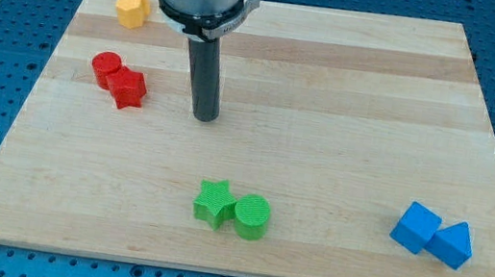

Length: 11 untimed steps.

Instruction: Move the red circle and red star to the down

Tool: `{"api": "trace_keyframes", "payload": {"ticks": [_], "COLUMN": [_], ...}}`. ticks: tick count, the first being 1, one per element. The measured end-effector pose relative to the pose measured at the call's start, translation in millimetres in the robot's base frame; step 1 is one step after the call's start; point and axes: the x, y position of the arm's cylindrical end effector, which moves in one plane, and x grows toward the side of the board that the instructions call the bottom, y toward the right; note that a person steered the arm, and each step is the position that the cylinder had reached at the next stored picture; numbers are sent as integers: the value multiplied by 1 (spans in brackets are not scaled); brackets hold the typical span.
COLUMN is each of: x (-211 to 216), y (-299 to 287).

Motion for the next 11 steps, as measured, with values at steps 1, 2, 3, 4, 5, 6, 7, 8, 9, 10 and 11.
{"api": "trace_keyframes", "payload": {"ticks": [1,2,3,4,5,6,7,8,9,10,11], "x": [-1,-15,-15,-15,-15,-15,-49,-100,-160,-228,-241], "y": [-24,-57,-60,-94,-107,-98,-31,-13,-13,-21,-22]}}
